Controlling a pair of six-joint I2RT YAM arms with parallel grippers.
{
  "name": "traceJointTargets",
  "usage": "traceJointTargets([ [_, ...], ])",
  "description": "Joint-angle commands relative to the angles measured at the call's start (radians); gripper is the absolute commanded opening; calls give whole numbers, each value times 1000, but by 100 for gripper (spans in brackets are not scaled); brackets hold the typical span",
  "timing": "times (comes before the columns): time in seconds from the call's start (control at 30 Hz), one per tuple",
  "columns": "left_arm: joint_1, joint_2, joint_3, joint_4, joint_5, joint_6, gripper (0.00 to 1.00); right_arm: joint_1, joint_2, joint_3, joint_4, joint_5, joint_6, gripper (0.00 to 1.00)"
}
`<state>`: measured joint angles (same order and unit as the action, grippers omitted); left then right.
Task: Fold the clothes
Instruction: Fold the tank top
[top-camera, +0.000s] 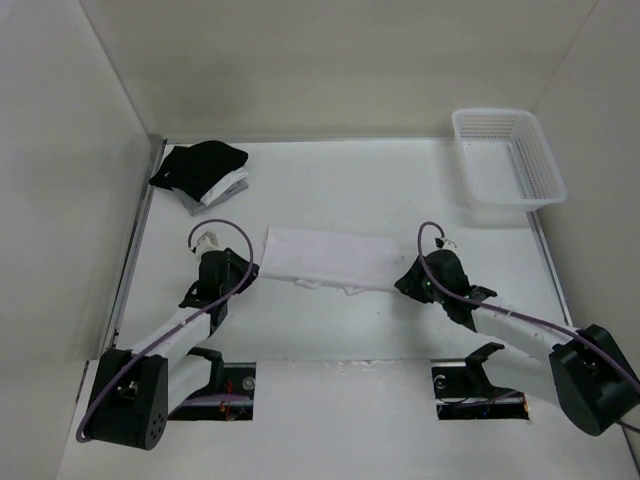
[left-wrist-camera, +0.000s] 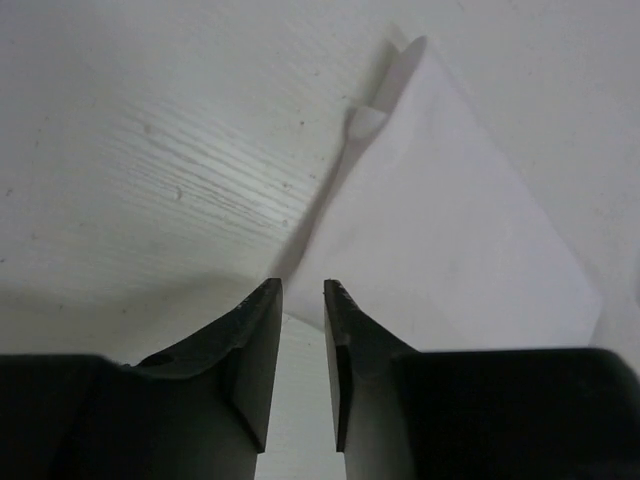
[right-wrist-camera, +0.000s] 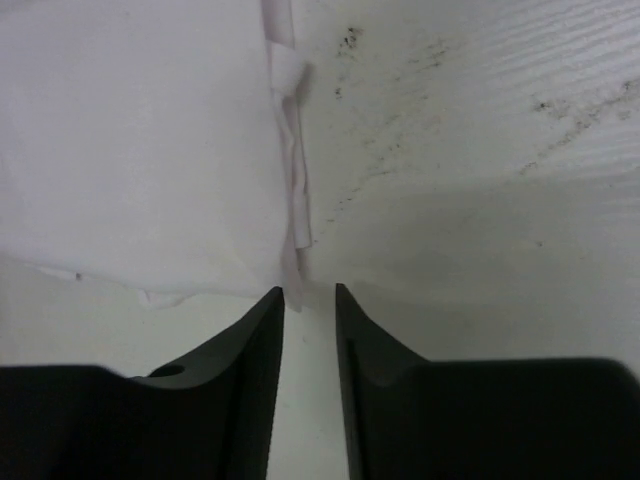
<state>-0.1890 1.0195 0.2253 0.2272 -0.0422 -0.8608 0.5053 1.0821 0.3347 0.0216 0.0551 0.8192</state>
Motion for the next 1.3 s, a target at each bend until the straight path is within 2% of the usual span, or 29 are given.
traceJointTargets([
  [0.0,24,-5,-7,29,18,13,25,-1,-22,15,38,29,23,40],
  [0.13,47,-91,9,8,7,-1,26,-29,1,53,89,-3,-31,53],
  [0.3,0,-78,66,0,-12,-4,25,-99,221,95,253,-132,-14,52],
  [0.37,-28,-59,86,3,-19,-6,25,-115,294,104,310,-172,20,45],
  [0.5,-71,-58,112,15,-42,-10,25,-116,386,110,402,-208,98,24],
  [0.6,-103,-58,137,18,-53,-11,25,-144,403,109,472,-233,141,6],
  [0.63,-115,-55,146,18,-53,-11,25,-159,382,101,475,-227,143,3],
  [0.7,-140,-52,155,18,-53,-12,25,-185,294,84,440,-196,132,1],
  [0.8,-180,-45,161,21,-62,-29,25,-210,124,84,275,-135,66,0],
  [0.97,-235,-6,177,58,-68,-44,25,-176,-57,210,13,-20,-66,1],
  [1.1,-257,13,192,70,-64,-49,24,-68,-38,381,-119,75,-164,2],
  [1.27,-254,-19,183,70,-59,-52,24,116,151,610,-239,193,-265,3],
])
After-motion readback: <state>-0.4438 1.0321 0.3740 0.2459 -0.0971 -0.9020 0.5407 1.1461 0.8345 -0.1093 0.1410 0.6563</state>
